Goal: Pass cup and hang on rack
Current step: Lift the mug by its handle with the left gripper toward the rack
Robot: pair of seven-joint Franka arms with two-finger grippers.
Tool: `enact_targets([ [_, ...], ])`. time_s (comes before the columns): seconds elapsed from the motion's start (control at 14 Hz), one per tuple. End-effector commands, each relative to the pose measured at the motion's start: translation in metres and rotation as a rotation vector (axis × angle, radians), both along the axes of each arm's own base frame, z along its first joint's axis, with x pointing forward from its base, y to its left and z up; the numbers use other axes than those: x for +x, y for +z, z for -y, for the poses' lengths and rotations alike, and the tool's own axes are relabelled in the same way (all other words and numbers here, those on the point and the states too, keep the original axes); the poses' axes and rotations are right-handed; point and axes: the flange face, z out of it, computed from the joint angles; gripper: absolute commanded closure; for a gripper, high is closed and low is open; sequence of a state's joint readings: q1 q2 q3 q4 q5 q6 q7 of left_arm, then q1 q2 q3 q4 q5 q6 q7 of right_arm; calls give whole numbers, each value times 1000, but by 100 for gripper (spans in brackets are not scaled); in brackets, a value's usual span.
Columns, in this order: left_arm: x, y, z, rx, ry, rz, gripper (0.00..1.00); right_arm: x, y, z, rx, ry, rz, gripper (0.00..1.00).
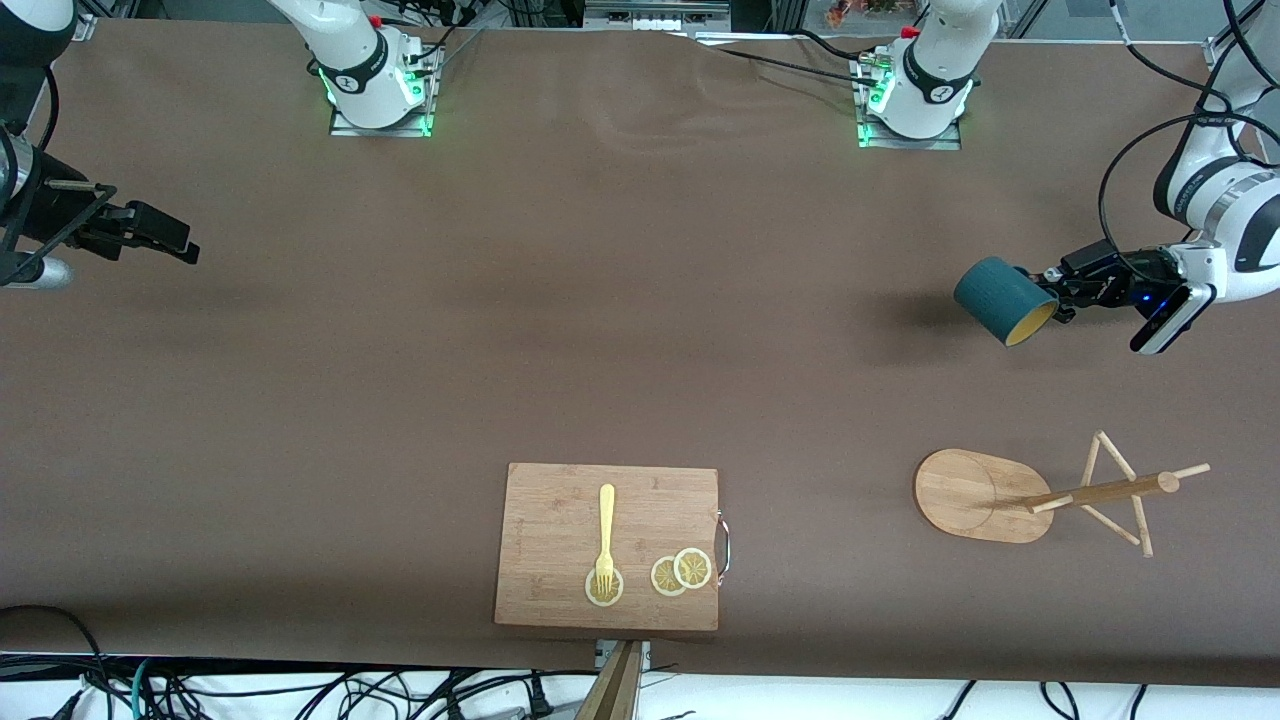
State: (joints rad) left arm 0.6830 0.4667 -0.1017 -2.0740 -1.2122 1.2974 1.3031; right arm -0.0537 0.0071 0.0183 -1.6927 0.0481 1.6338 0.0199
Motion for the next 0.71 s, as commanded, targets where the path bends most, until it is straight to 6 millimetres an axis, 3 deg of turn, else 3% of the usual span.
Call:
enact_targets([
  [0.0, 26, -2, -8, -33, -46, -111, 100, -2, 4, -1, 16, -12, 0, 0],
  [0.14, 59, -1, -19, -19, -61, -141, 100, -3, 4, -1, 16, -12, 0, 0],
  [0.64, 75, 15, -37, -93, -39, -391, 100, -3, 4, -1, 16, -12, -1, 0],
])
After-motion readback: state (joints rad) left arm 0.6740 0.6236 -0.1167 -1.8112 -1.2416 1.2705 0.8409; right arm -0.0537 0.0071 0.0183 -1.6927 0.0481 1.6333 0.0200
